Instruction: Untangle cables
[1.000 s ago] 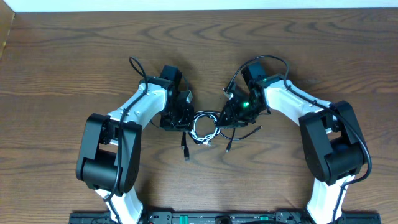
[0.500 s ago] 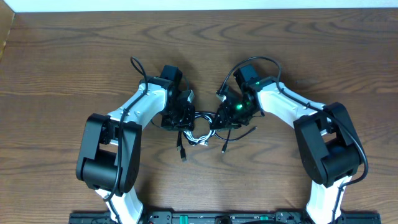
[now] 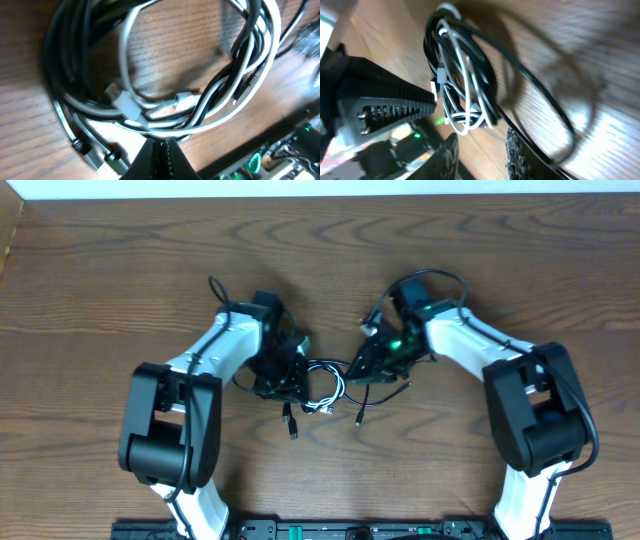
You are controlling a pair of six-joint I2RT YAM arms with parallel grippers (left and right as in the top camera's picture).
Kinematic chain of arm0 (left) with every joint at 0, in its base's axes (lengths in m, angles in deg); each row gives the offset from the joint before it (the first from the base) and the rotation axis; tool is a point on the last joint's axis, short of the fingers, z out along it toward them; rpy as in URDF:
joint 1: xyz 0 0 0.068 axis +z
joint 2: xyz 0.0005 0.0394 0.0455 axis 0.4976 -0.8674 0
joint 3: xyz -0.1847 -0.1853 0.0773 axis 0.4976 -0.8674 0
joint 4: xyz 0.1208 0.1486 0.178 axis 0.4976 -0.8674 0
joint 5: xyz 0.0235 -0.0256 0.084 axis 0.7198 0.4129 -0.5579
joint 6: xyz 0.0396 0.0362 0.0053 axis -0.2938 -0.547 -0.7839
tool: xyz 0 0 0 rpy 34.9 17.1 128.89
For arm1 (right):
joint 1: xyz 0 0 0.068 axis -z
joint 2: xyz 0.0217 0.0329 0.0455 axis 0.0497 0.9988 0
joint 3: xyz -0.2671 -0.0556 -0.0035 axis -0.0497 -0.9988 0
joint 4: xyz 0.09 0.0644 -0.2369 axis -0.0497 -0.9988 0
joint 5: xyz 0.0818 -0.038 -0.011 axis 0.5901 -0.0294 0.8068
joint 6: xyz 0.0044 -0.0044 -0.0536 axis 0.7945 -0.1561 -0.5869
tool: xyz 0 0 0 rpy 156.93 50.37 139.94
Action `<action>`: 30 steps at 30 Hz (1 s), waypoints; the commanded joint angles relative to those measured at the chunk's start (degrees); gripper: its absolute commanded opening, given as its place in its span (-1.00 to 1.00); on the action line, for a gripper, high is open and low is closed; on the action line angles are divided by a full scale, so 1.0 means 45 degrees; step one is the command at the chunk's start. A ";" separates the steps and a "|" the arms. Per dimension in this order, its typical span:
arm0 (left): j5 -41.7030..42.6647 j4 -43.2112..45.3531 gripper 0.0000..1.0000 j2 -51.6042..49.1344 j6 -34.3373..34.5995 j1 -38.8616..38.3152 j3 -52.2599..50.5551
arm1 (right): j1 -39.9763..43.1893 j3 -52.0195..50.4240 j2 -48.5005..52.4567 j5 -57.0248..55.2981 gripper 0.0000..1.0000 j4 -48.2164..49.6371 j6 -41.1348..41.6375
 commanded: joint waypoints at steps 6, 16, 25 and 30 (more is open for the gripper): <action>0.0495 0.0029 -0.73 0.0267 -0.0301 0.1831 0.0306 | 0.0063 -0.0005 -0.0345 0.1341 -0.50 -0.0457 -0.0418; 0.0495 0.1525 -0.38 0.0257 0.0826 0.1812 -0.0233 | -0.1695 -0.0005 -0.0345 -0.0724 -0.47 0.0559 0.0850; 0.0495 0.3536 -0.31 0.0257 0.1457 0.1783 -0.1481 | -0.2375 -0.0005 -0.0345 -0.2089 -0.46 0.1744 0.2268; 0.0495 0.3993 -0.31 0.0257 0.1457 0.1783 -0.1991 | -0.2356 -0.0005 -0.0345 -0.2317 -0.45 0.2191 0.2268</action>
